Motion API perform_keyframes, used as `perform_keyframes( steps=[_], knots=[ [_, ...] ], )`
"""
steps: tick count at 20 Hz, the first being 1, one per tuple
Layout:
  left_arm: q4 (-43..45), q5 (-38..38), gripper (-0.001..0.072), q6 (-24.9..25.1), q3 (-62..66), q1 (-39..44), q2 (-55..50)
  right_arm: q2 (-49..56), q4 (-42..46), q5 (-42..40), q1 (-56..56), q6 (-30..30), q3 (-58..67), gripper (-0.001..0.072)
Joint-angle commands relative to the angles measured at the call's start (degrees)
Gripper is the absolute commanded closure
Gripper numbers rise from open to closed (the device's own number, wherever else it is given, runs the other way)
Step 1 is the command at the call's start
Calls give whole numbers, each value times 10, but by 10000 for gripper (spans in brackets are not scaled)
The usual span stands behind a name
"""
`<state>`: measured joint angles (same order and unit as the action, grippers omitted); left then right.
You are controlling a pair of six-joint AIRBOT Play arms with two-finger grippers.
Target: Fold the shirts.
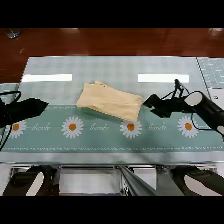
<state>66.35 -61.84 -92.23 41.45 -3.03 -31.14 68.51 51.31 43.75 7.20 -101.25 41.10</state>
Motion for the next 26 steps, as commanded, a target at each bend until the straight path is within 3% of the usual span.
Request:
perform_keyframes(
  steps=[1,6,8,9,10,13,16,20,23,26],
  knots=[
    [-8,4,682,0,-5,0,-2,73,-143,-37,32,75,-3,101],
    [-8,4,682,1,-5,0,-2,154,-159,-26,61,94,65,121],
    [-8,4,682,1,-5,0,-2,180,-160,-3,61,108,93,367],
    [-8,4,682,1,-5,0,-2,190,-166,11,61,132,105,552],
    [-8,4,682,1,-5,0,-2,199,-188,33,61,169,120,677],
    [-8,3,682,0,-5,0,-2,198,-307,92,53,296,202,678],
    [-9,0,682,0,-5,0,-2,181,-363,148,27,329,320,678],
    [-9,-1,682,1,-5,0,-2,138,-328,152,-15,289,423,679],
    [-9,-2,682,0,-5,0,-2,100,-171,163,-65,185,499,679],
    [-9,-3,683,1,-5,0,-2,55,-56,211,-133,118,545,679]
  ],
)
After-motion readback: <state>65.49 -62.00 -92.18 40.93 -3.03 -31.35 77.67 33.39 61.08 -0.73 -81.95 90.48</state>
